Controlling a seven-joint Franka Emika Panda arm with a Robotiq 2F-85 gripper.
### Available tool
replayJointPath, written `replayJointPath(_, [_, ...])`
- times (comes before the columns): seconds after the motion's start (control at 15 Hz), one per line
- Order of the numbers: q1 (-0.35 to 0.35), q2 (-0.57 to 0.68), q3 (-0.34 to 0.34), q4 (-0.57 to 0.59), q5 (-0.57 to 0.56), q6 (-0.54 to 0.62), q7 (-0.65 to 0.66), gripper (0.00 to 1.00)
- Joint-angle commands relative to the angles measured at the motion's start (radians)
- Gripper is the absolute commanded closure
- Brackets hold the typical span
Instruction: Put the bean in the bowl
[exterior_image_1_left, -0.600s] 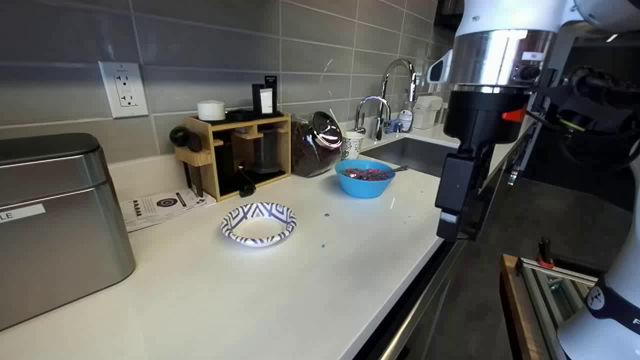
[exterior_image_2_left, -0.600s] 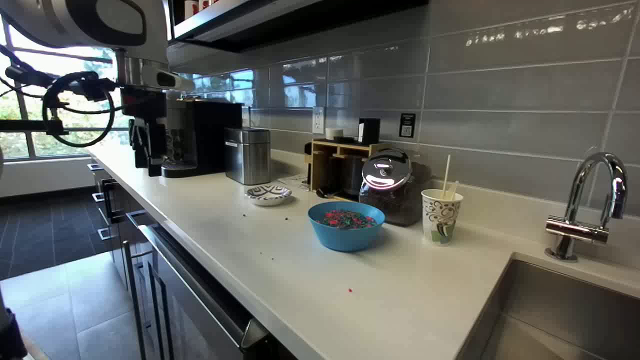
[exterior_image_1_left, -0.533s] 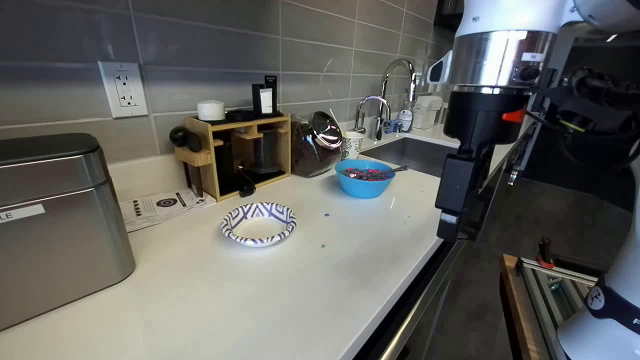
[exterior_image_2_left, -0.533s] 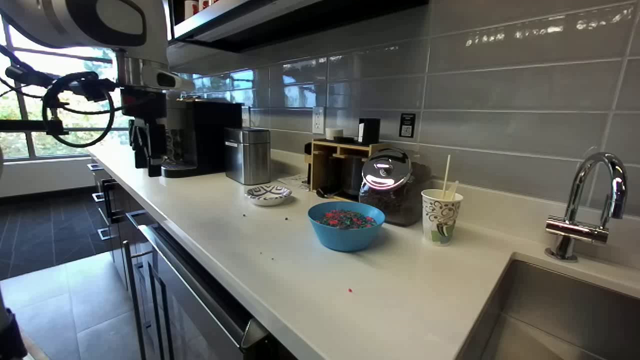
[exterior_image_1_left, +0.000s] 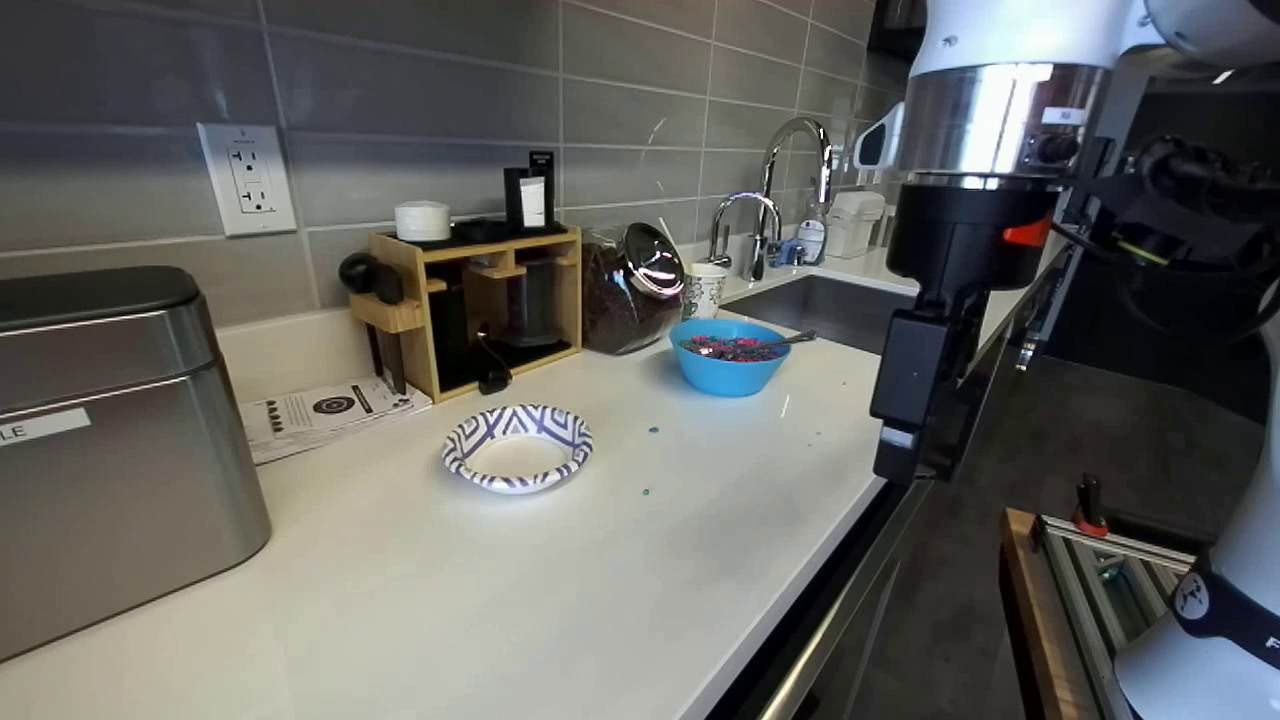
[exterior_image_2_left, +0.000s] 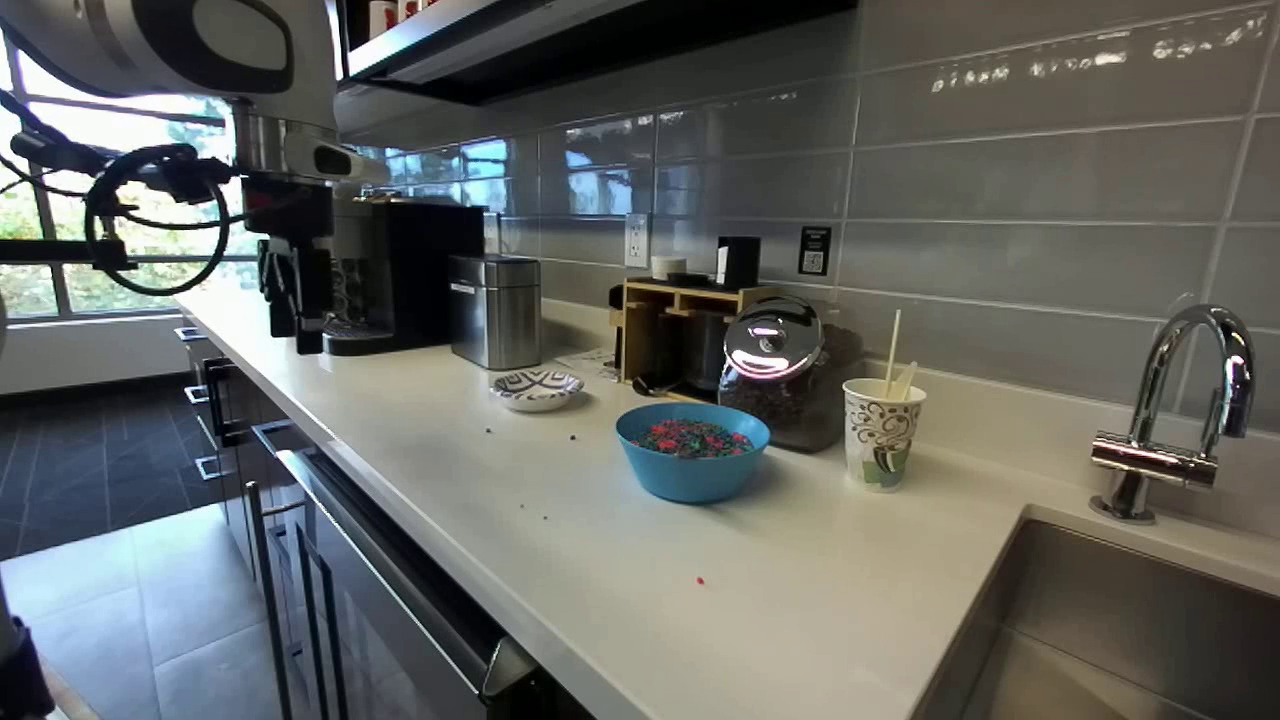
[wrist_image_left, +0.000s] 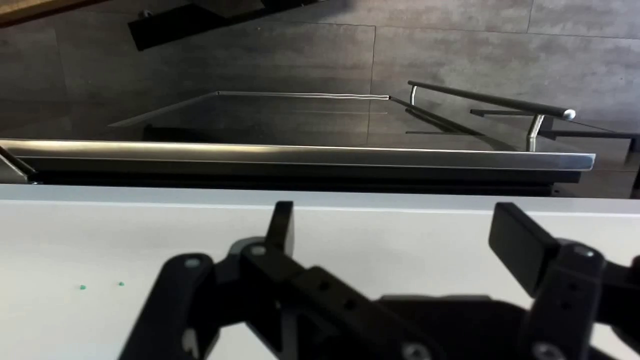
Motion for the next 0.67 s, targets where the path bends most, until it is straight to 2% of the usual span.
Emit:
replayJointPath(0.0, [-0.023, 0.041, 0.014, 0.006, -0.036, 0.051, 0.008, 0.00])
replayJointPath(0.33, [-0.075, 0.171, 0.009, 0.032, -0.129, 0.209, 0.000, 0.00])
replayJointPath(0.6, [-0.068, 0.318, -0.057, 0.071, -0.110, 0.333, -0.086, 0.00])
